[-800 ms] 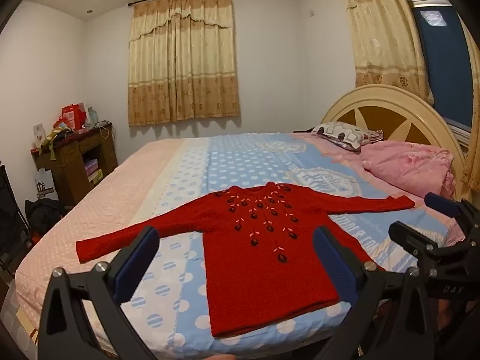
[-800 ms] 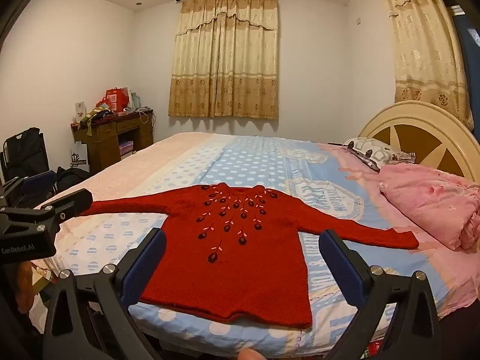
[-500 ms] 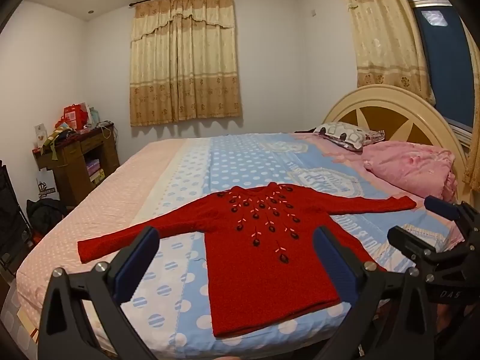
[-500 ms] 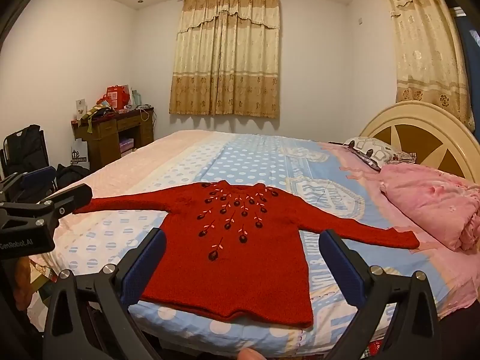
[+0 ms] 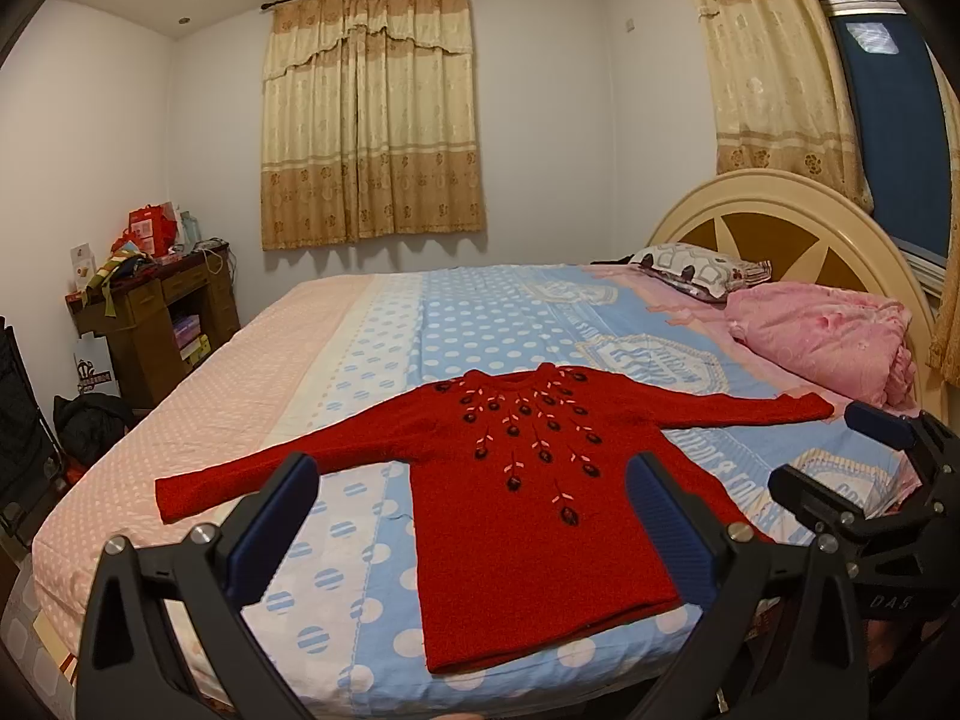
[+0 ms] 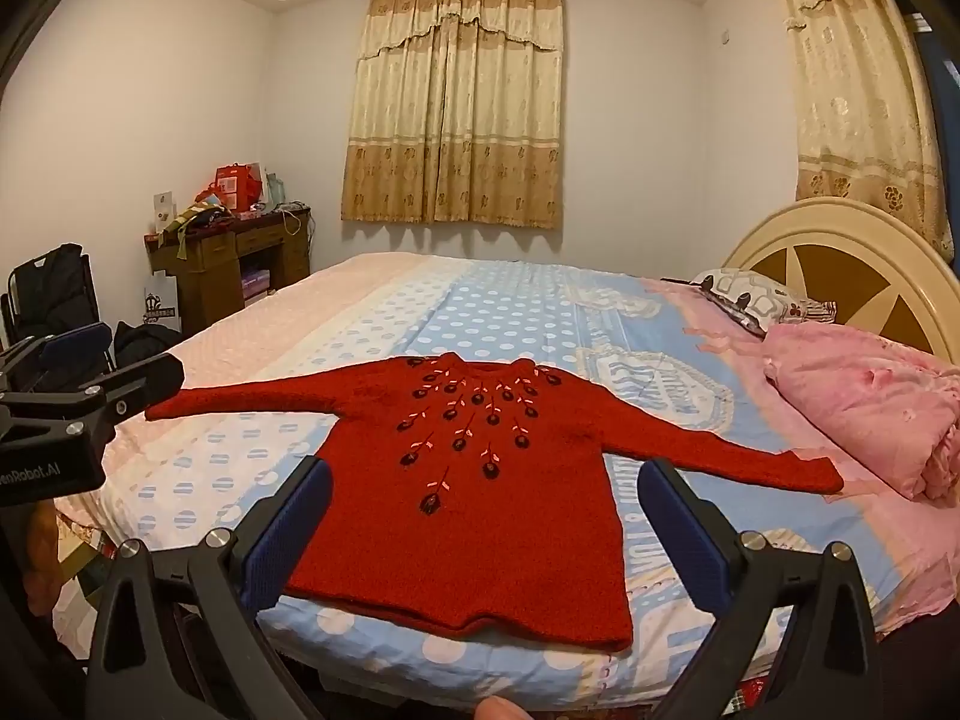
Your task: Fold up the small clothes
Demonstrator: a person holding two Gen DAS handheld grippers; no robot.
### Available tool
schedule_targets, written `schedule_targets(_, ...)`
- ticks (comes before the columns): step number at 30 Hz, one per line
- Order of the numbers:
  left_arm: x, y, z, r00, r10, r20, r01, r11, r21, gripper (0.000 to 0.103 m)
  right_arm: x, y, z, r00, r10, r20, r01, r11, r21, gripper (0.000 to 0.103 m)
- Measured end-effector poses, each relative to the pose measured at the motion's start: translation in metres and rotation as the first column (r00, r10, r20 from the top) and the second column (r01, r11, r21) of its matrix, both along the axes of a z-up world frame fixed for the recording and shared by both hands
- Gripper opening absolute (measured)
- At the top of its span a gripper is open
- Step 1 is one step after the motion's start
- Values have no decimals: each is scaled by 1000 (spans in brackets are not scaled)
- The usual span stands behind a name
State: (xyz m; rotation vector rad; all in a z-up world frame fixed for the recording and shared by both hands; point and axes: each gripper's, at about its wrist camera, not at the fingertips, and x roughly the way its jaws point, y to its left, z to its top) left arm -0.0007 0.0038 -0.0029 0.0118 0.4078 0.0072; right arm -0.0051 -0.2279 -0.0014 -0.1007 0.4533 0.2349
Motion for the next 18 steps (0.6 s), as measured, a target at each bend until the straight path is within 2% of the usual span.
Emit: schedule_targets(18, 1, 7, -5, 1000, 1, -3, -1, 1000, -5, 103, 1, 3, -8, 1000, 2, -15, -2, 1000, -4, 102)
